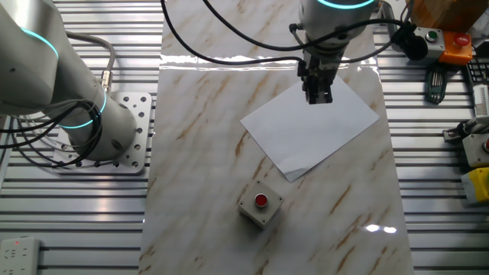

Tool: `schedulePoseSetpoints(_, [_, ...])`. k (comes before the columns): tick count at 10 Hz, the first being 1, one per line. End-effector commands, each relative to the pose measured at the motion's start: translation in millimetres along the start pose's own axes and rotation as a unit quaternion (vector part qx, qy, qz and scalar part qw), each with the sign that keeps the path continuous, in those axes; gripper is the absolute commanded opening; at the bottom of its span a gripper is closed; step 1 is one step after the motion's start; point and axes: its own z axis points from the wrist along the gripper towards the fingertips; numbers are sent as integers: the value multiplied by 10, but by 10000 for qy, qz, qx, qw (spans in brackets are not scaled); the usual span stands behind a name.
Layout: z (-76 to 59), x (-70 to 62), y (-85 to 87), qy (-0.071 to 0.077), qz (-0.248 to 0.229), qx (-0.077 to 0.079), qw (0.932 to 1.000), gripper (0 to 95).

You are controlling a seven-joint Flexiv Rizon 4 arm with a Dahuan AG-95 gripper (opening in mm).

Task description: Flip over and spread out the paper that is laid flat on the table

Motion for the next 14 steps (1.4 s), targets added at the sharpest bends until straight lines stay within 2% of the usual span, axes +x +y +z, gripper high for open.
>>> schedulePoseSetpoints(1, [1,-1,1,1,0,1,10000,0])
schedulePoseSetpoints(6, [1,-1,1,1,0,1,10000,0])
schedulePoseSetpoints(7, [134,-56,-73,269,-726,207,9968,0])
schedulePoseSetpoints(14, [124,-63,-67,304,-733,176,9967,0])
